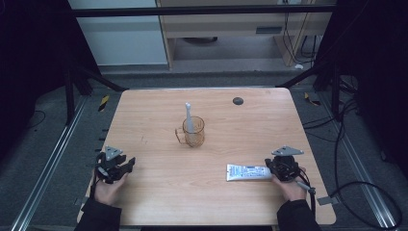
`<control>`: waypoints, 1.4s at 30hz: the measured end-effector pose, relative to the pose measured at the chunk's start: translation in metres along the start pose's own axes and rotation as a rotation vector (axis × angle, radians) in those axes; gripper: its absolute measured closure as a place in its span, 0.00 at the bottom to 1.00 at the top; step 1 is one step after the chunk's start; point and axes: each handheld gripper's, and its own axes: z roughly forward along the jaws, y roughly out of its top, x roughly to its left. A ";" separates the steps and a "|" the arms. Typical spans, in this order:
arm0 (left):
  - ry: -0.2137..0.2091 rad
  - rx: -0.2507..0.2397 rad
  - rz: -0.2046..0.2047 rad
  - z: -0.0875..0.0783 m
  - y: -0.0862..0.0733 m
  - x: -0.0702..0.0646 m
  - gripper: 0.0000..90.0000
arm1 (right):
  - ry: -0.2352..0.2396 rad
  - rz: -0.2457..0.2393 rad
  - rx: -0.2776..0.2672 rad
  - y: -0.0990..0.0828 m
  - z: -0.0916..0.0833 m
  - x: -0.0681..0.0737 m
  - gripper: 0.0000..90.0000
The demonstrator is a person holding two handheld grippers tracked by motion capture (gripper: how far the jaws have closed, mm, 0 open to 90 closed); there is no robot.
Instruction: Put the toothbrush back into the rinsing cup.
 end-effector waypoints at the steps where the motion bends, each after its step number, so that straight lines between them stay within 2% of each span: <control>1: 0.000 -0.001 -0.001 0.000 0.000 0.000 0.65 | 0.003 0.005 -0.001 -0.001 -0.001 0.000 1.00; 6: 0.001 -0.001 0.000 0.000 0.000 0.000 0.65 | 0.004 0.004 0.001 -0.004 -0.006 0.000 1.00; 12: 0.001 -0.002 -0.001 -0.001 0.000 0.000 0.65 | 0.020 -0.022 0.007 -0.009 -0.012 0.006 1.00; 25: 0.001 -0.005 0.000 -0.002 0.000 0.000 0.64 | 0.051 -0.036 0.009 -0.017 -0.023 0.018 1.00; 42: -0.002 -0.008 -0.001 -0.002 0.001 -0.001 0.64 | 0.059 -0.056 0.015 -0.020 -0.026 0.029 1.00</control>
